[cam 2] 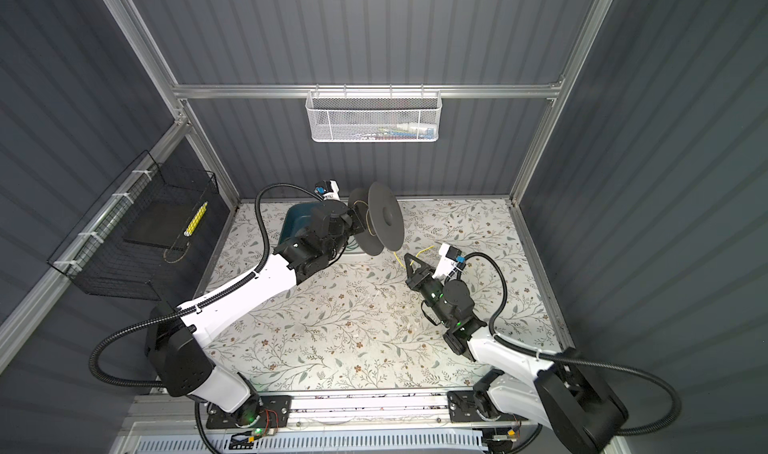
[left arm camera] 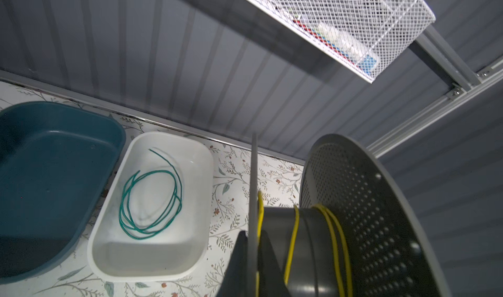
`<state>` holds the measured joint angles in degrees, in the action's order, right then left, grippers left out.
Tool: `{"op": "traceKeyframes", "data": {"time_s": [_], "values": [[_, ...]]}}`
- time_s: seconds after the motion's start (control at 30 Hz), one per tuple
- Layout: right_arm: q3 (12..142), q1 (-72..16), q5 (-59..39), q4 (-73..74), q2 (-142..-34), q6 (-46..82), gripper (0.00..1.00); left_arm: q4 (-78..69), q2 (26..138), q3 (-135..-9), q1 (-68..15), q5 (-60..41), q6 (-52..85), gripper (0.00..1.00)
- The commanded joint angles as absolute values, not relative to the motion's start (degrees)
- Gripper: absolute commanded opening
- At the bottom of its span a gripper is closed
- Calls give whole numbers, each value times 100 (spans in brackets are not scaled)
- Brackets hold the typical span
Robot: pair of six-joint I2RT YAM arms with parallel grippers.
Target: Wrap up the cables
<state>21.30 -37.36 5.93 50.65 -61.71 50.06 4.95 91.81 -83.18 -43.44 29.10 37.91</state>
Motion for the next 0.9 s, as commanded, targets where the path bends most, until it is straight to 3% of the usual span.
{"op": "traceKeyframes", "data": {"time_s": [0.0, 0.4, 0.87], "values": [[2586, -4195, 1090, 3804, -5733, 3612, 0, 359, 9290, -8813, -4258, 3825, 3609, 0], [4472, -4623, 899, 2464, -5866, 1250, 0, 1229, 9520, -8660, -4299, 2971, 2532, 0], [5697, -4515, 365, 1944, -6608, 721, 0, 2331, 9472, -8276, -4886, 2505, 1627, 0]]}}
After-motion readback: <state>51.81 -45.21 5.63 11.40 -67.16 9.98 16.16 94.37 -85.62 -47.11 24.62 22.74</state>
